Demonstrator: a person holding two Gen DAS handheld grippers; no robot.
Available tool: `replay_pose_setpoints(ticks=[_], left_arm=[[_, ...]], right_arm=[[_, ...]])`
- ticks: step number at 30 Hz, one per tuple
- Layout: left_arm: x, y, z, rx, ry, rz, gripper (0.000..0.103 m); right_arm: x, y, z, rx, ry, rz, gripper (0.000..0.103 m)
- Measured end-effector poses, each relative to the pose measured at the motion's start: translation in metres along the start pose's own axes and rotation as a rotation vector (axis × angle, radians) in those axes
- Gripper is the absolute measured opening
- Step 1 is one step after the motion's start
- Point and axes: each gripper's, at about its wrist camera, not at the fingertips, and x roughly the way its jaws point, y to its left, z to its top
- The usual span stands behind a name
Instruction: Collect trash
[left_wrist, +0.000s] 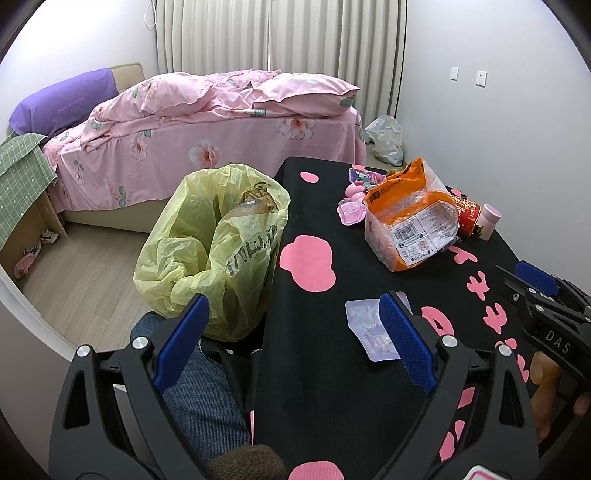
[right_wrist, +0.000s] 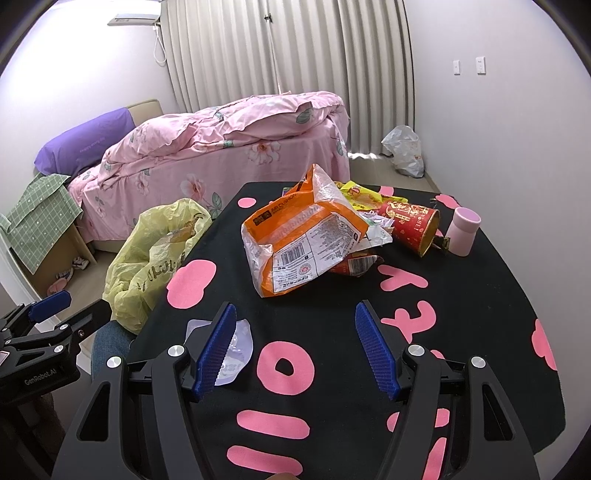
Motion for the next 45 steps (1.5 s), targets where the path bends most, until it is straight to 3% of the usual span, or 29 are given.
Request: replay_pose_setpoints(ticks=[23, 26, 29, 32, 36, 39, 42, 45], left_arm=[[0.001, -0.002, 0.0, 0.005, -0.005, -0.004, 0.089], [0.011, -0.003, 0.001, 0.013, -0.003, -0.053, 0.089], [0.03, -0.007, -0.002, 0.015, 0.039, -0.148, 0.089], [0.047, -0.016, -0.008, 0.031, 0.085, -0.229, 0.089], [0.066, -0.031, -0.015, 0.076, 0.135, -0.252, 0.091], [0.077, -0.032, -0.017, 0.068, 0.174, -0.271, 0.091], [0.081, -0.03, -0.016, 0.05, 0.194, -0.308, 0.089], [0.088, -0.031, -0.017, 0.045, 0.245, -0.306, 0.074]], right_arm=[[0.0, -0.003, 0.001, -0.006, -0.005, -0.012, 0.063], [0.0, -0.013, 0.007, -0.033, -0.037, -0.057, 0.063], [0.001, -0.027, 0.013, -0.04, -0.062, -0.08, 0.063], [0.012, -0.041, 0.015, -0.075, -0.041, -0.093, 0.063], [0.029, -0.054, 0.013, -0.114, -0.016, -0.086, 0.063], [0.043, -0.064, 0.009, -0.137, 0.018, -0.081, 0.049], [0.056, -0.074, 0.008, -0.141, 0.043, -0.063, 0.047], [0.063, -0.079, 0.009, -0.136, 0.029, -0.081, 0.047]])
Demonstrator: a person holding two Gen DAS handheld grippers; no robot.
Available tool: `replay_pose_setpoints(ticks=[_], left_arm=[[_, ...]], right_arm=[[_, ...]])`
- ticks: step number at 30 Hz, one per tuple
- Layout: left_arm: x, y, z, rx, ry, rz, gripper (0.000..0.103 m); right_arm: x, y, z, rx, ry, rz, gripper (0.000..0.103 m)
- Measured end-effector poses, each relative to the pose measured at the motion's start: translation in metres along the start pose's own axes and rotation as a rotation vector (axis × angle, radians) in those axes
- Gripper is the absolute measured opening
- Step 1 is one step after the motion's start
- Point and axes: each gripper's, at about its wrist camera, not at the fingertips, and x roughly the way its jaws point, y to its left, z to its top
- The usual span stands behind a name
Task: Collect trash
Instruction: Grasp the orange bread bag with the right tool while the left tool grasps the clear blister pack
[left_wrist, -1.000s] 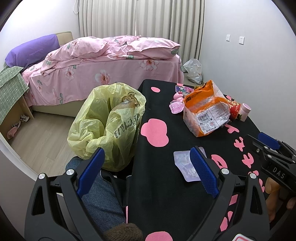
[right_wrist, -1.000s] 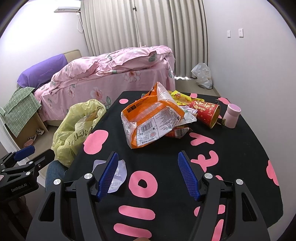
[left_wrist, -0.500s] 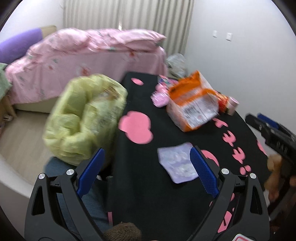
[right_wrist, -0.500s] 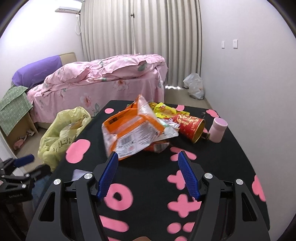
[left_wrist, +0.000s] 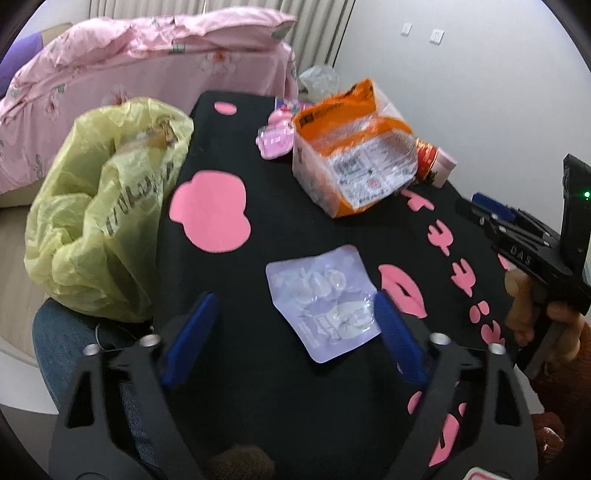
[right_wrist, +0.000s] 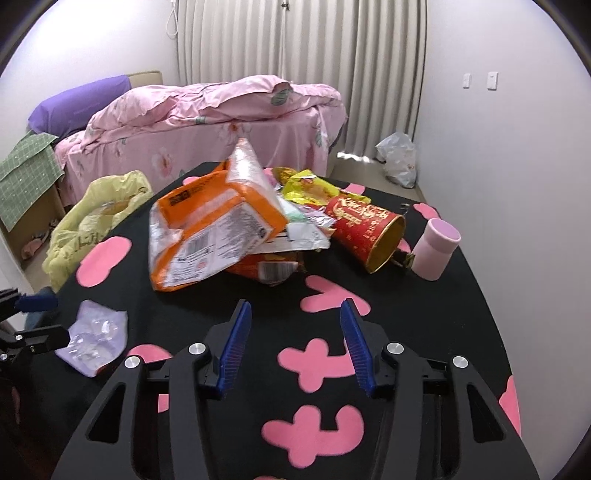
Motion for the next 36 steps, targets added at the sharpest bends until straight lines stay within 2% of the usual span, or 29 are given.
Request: replay_pose_setpoints(ticks=[6, 10, 12, 15, 16, 17, 20, 25, 27, 28, 30, 31, 32, 36], left_arm=[[0.015, 0.001, 0.011, -0.014, 0.021, 0.019, 0.064], [0.024, -0.011, 0.016, 0.075, 0.04, 0.085, 0.059], [0.023, -0.016, 0.012, 0.114, 0.051, 0.104, 0.052], [0.018, -0.021, 0.004, 0.123, 0.058, 0.092, 0.025], [0.017, -0.021, 0.002, 0.11, 0.058, 0.073, 0.01], [0.017, -0.021, 0.002, 0.099, 0.057, 0.053, 0.005], [0.016, -0.022, 0.004, 0.086, 0.021, 0.049, 0.001], [-0.001, -0.028, 0.024, 0.128, -0.099, 0.047, 0.0], [-0.002, -0.026, 0.032, 0.134, -0.104, 0.048, 0.0], [-0.004, -0.025, 0.035, 0.128, -0.09, 0.026, 0.001], [-0.008, -0.02, 0.034, 0.089, -0.068, -0.019, 0.01], [-0.01, -0.019, 0.03, 0.073, -0.053, -0.039, 0.028], [-0.012, -0.019, 0.026, 0.06, -0.037, -0.052, 0.04], [-0.013, -0.017, -0.003, -0.033, 0.081, -0.084, 0.04]], right_arm=[[0.011, -0.008, 0.004, 0.03, -0.022, 0.0, 0.047], [0.014, -0.012, 0.007, 0.036, -0.014, 0.013, 0.047], [0.013, -0.015, 0.006, 0.042, -0.021, 0.019, 0.047], [0.013, -0.017, 0.002, 0.049, -0.026, 0.014, 0.047], [0.014, -0.018, 0.001, 0.056, -0.024, 0.015, 0.047], [0.016, -0.018, -0.001, 0.065, -0.019, 0.02, 0.047], [0.018, -0.02, -0.006, 0.087, -0.002, 0.045, 0.047], [0.013, -0.017, -0.007, 0.074, -0.016, 0.053, 0.047], [0.012, -0.017, -0.006, 0.077, -0.015, 0.066, 0.047], [0.01, -0.017, -0.004, 0.08, -0.014, 0.075, 0.047], [0.005, -0.017, -0.002, 0.086, -0.027, 0.085, 0.047], [0.001, -0.017, -0.001, 0.087, -0.037, 0.083, 0.047], [-0.001, -0.017, -0.002, 0.088, -0.043, 0.079, 0.047], [-0.01, -0.017, -0.007, 0.108, -0.051, 0.071, 0.047]])
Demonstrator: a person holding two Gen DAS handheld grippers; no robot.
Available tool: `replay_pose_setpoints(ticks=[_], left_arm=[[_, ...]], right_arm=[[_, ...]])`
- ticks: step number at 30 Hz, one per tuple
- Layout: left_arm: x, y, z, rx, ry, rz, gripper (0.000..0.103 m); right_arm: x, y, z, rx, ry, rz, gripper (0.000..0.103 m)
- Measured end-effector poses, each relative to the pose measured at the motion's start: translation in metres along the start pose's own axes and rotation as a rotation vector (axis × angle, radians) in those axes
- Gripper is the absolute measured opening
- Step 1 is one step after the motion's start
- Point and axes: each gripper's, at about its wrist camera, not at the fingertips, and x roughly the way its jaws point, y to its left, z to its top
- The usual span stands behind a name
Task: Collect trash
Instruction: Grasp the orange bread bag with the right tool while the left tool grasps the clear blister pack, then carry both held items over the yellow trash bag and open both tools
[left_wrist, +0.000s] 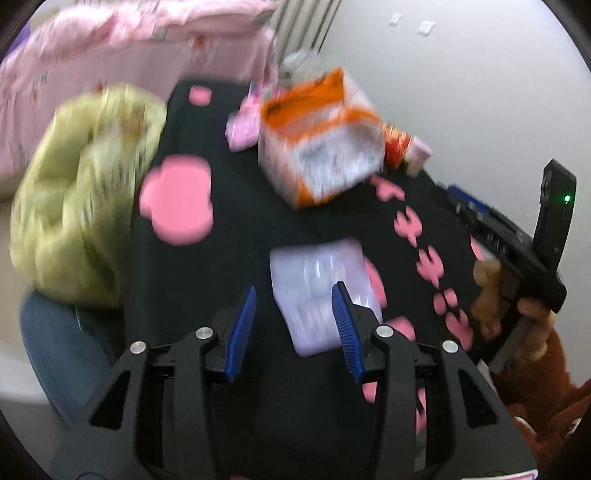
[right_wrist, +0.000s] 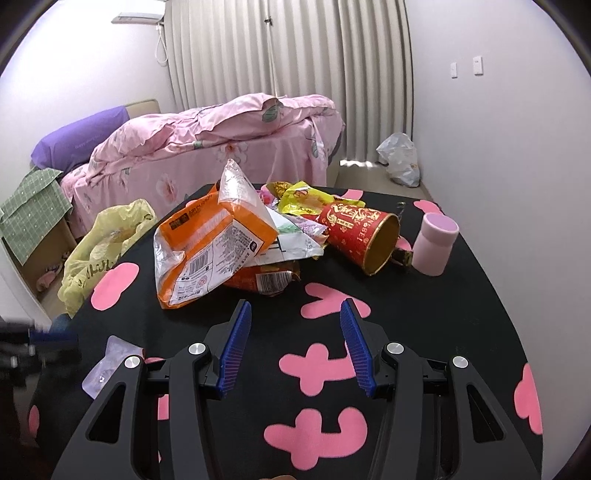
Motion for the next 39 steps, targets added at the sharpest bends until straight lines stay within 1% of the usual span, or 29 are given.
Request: replay_pose_setpoints(ticks=[1, 4, 6, 7, 8, 9, 10, 11, 12, 14, 16, 19, 21, 24, 28, 30, 31, 32, 34, 35, 36, 39], left_arm=[[0.001, 0.0, -0.006, -0.019, 0.014, 0.006, 0.04], [0.001, -0.002, -0.013, -0.035, 0.006, 0.049, 0.04], [0.005, -0.004, -0.014, -0.037, 0.018, 0.03, 0.04], [0.009, -0.007, -0.015, -0.021, 0.027, 0.023, 0.033], [0.014, -0.012, -0.015, -0.001, 0.038, 0.026, 0.019], [0.02, -0.016, -0.016, 0.026, 0.054, 0.038, 0.01], [0.025, -0.019, -0.016, 0.045, 0.059, 0.046, 0.003], [0.027, -0.02, -0.015, 0.058, 0.05, 0.049, 0.002], [0.027, -0.02, -0.013, 0.071, 0.03, 0.06, 0.001], [0.02, -0.015, -0.004, 0.078, -0.038, 0.085, 0.001], [0.013, -0.008, 0.007, 0.08, -0.096, 0.116, 0.0], [0.002, 0.008, 0.027, 0.075, -0.178, 0.167, 0.0], [-0.004, 0.021, 0.04, 0.069, -0.226, 0.186, 0.0], [-0.008, 0.03, 0.055, 0.067, -0.266, 0.202, 0.0], [-0.012, 0.044, 0.067, 0.043, -0.294, 0.19, 0.0], [-0.012, 0.055, 0.074, 0.014, -0.297, 0.175, 0.0], [-0.011, 0.059, 0.078, 0.004, -0.296, 0.17, 0.0], [-0.01, 0.062, 0.079, -0.005, -0.295, 0.166, 0.0], [-0.012, 0.069, 0.084, -0.015, -0.297, 0.164, 0.0], [-0.012, 0.071, 0.086, -0.017, -0.302, 0.167, 0.0], [-0.015, 0.074, 0.089, -0.022, -0.311, 0.17, 0.0], [-0.026, 0.085, 0.097, -0.041, -0.343, 0.187, 0.0]], right_arm=[[-0.001, 0.0, -0.001, 0.003, 0.001, -0.003, 0.047], [-0.006, 0.002, -0.004, 0.002, -0.009, -0.016, 0.047], [-0.007, 0.004, -0.004, -0.004, -0.015, -0.027, 0.047], [-0.007, 0.004, -0.004, -0.007, -0.017, -0.033, 0.047], [-0.007, 0.004, -0.004, -0.01, -0.018, -0.039, 0.047], [-0.007, 0.004, -0.003, -0.01, -0.019, -0.044, 0.047], [-0.006, 0.005, -0.003, -0.009, -0.02, -0.044, 0.047], [-0.005, 0.005, -0.002, -0.011, -0.019, -0.042, 0.047], [-0.004, 0.005, -0.001, -0.017, -0.018, -0.04, 0.047], [-0.002, 0.008, 0.003, -0.04, -0.019, -0.037, 0.047], [0.0, 0.012, 0.01, -0.064, -0.023, -0.017, 0.047], [0.009, 0.017, 0.028, -0.093, -0.032, 0.03, 0.047], [0.017, 0.023, 0.042, -0.121, -0.042, 0.048, 0.047], [0.037, 0.034, 0.064, -0.179, -0.056, 0.054, 0.047], [0.074, 0.041, 0.081, -0.211, 0.004, 0.108, 0.047], [0.091, 0.044, 0.083, -0.219, 0.037, 0.104, 0.047], [0.096, 0.046, 0.084, -0.223, 0.052, 0.113, 0.042], [0.102, 0.048, 0.085, -0.225, 0.071, 0.141, 0.029], [0.104, 0.052, 0.089, -0.233, 0.09, 0.156, 0.022], [0.101, 0.054, 0.092, -0.235, 0.083, 0.159, 0.018], [0.096, 0.057, 0.096, -0.238, 0.062, 0.158, 0.015], [0.082, 0.071, 0.11, -0.259, 0.012, 0.148, 0.013]])
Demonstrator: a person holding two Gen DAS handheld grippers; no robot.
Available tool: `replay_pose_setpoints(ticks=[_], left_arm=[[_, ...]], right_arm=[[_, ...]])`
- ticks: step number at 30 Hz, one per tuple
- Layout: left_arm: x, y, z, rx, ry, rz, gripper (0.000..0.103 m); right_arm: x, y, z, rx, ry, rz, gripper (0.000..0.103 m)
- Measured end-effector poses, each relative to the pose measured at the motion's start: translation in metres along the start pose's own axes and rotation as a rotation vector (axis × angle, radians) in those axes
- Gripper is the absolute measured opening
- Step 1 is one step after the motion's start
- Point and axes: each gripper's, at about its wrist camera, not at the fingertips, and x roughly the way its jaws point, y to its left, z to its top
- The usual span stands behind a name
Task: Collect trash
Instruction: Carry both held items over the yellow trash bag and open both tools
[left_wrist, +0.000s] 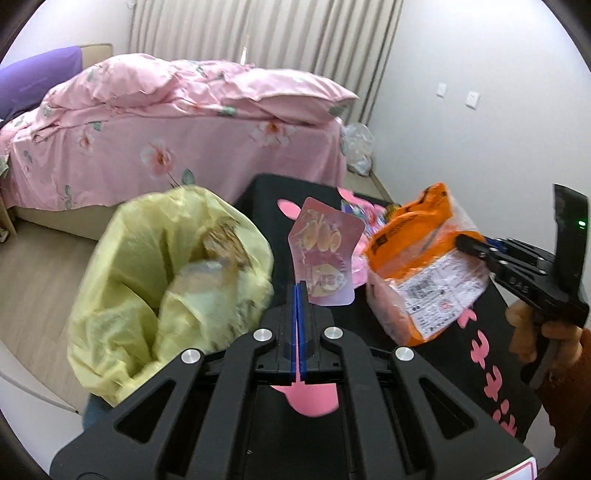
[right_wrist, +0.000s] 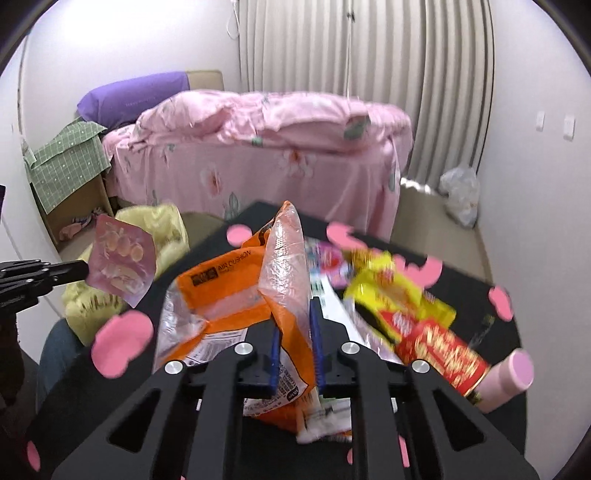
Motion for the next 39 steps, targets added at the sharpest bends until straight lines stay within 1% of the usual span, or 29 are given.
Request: replay_pose_setpoints(ticks=[5, 7, 9, 11, 13, 16, 19, 21, 23, 27, 29, 31, 34, 39], left_arm=[[-0.028, 0.022, 0.015, -0.041, -0.08, 0.078, 0.0], [-0.042, 0.036, 0.019, -0.074, -0.118, 0.135, 0.0], [-0.05, 0.05, 0.019, -0.107, -0.135, 0.202, 0.0], [-0.053, 0.064, 0.015, -0.146, -0.13, 0.247, 0.0], [-0.051, 0.079, 0.008, -0.185, -0.11, 0.275, 0.0], [-0.045, 0.092, -0.004, -0.22, -0.08, 0.283, 0.0], [-0.042, 0.097, -0.006, -0.239, -0.072, 0.276, 0.0], [-0.042, 0.1, -0.004, -0.243, -0.079, 0.274, 0.0], [-0.037, 0.104, -0.002, -0.244, -0.073, 0.274, 0.0], [-0.006, 0.118, -0.007, -0.263, 0.009, 0.291, 0.0], [0.011, 0.123, -0.012, -0.27, 0.048, 0.286, 0.001], [0.031, 0.126, -0.019, -0.274, 0.092, 0.275, 0.0], [0.05, 0.13, -0.026, -0.285, 0.128, 0.269, 0.001], [0.063, 0.134, -0.032, -0.286, 0.142, 0.268, 0.001]], right_arm=[[-0.015, 0.022, 0.036, -0.036, -0.075, -0.002, 0.012], [-0.017, 0.033, 0.048, -0.062, -0.096, -0.011, 0.012], [-0.015, 0.046, 0.059, -0.085, -0.109, -0.012, 0.012], [-0.01, 0.057, 0.068, -0.099, -0.112, -0.005, 0.012], [-0.004, 0.068, 0.078, -0.1, -0.119, 0.023, 0.012], [0.008, 0.086, 0.089, -0.122, -0.124, 0.044, 0.012], [0.027, 0.108, 0.099, -0.17, -0.119, 0.057, 0.012], [0.049, 0.128, 0.104, -0.209, -0.089, 0.076, 0.012], [0.08, 0.148, 0.101, -0.241, -0.019, 0.125, 0.012], [0.134, 0.176, 0.082, -0.261, 0.136, 0.232, 0.012], [0.155, 0.188, 0.072, -0.272, 0.193, 0.283, 0.012], [0.17, 0.198, 0.064, -0.28, 0.237, 0.316, 0.012], [0.184, 0.208, 0.055, -0.307, 0.281, 0.334, 0.012], [0.198, 0.209, 0.05, -0.306, 0.328, 0.358, 0.012]])
